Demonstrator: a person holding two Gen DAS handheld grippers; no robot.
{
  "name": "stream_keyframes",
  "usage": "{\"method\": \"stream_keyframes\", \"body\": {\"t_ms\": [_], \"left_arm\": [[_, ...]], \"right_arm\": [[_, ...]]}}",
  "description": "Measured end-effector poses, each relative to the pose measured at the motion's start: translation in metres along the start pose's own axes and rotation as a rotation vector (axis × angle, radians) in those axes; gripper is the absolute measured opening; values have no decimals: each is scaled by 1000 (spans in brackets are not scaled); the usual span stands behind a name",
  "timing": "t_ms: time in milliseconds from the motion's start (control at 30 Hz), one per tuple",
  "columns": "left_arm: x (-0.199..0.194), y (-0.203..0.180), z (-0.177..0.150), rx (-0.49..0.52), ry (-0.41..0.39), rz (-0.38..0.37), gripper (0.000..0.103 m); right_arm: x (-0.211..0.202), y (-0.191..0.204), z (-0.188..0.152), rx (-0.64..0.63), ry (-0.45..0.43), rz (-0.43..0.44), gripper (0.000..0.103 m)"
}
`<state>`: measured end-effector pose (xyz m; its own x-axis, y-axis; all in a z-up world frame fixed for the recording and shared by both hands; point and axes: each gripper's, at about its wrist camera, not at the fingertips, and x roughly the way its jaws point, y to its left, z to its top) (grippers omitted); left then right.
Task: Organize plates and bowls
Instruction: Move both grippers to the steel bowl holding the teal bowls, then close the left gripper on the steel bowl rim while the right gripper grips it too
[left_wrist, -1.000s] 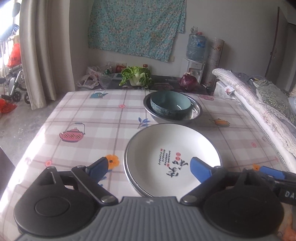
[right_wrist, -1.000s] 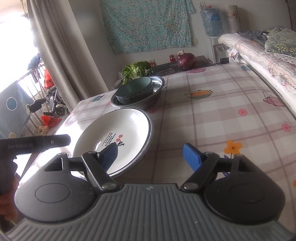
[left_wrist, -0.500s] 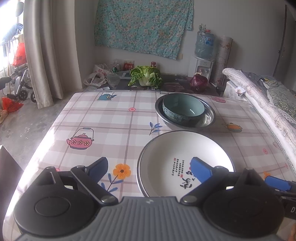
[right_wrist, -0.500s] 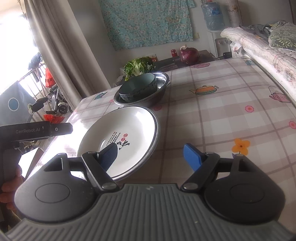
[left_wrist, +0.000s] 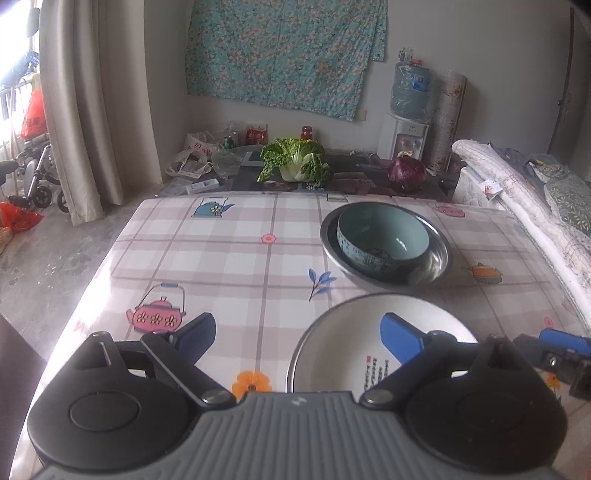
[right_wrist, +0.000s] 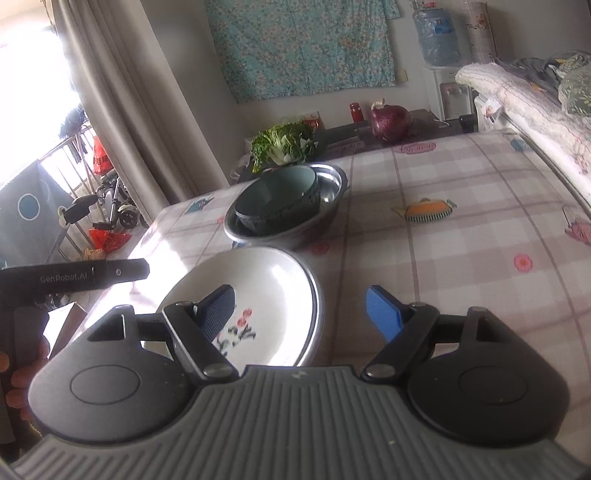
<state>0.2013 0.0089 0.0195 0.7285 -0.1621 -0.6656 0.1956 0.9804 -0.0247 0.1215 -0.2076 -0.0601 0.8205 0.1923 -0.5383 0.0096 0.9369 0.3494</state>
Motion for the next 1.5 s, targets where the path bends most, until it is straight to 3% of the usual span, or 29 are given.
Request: {"method": "stream_keyframes", "body": {"t_ms": [300,433,600,767,933,1133,1500], "left_arm": [[41,32,37,-121,-28,-135,96],[66,35,51,-129,-15,-181,89],[102,30,59,-132,57,-234,57],[129,29,61,-175,109,-280,36],[146,33,63,-233,150,-310,35],[162,38,63,-278,202,-313,26],[175,36,66,-297,217,-296,25]], "right_arm": [[41,-21,53,11,-18,11,79],[72,-30,72,20,7,14,77],[107,-40,88,32,30,21,66],[135,-45,94,29,52,28,53],[155,-49,94,37,83,31,45],[173,-55,92,56,120,48,31],[191,-61,91,96,148,72,23]]}}
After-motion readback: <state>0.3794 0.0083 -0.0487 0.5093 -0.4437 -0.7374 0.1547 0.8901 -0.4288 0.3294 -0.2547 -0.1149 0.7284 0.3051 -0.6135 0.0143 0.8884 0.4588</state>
